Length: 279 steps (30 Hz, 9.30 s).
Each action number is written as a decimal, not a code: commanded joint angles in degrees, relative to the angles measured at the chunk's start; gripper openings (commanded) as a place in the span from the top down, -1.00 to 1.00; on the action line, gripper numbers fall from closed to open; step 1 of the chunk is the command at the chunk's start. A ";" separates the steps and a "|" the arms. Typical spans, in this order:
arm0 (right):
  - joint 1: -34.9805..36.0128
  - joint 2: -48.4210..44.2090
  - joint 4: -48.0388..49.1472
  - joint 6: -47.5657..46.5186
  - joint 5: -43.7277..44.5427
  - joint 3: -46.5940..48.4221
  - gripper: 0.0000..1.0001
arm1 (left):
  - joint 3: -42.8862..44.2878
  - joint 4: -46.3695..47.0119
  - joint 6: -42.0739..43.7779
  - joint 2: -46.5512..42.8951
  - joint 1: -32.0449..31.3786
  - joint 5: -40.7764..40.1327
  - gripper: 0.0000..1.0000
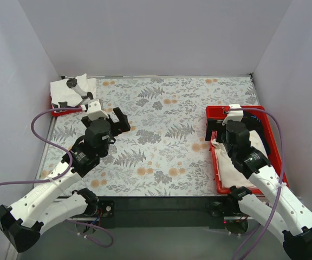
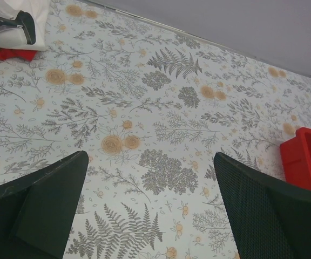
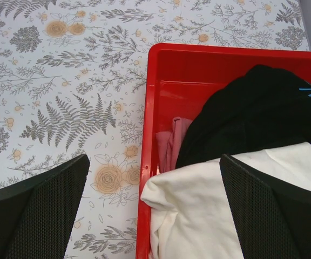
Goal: Fold and stack the t-shirts
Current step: Grab the tshirt from the pile, then move the tshirt to the center of the board, then flatten the tshirt out
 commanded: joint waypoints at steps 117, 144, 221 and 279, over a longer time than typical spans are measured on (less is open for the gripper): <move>21.95 36.16 8.03 2.95 -18.30 22.46 -0.29 | -9.97 9.85 0.17 -0.17 -0.03 -9.65 -0.93; 41.47 64.80 21.75 0.85 -24.96 26.93 -0.08 | -20.17 12.74 -11.71 3.00 25.55 1.50 -0.93; 13.52 43.64 9.98 -8.82 -4.29 35.73 0.97 | -0.22 32.96 -6.43 49.39 -10.05 12.93 -0.42; 12.46 22.36 9.89 2.86 -23.45 20.78 0.97 | -15.41 42.00 9.65 11.08 2.80 34.13 -0.64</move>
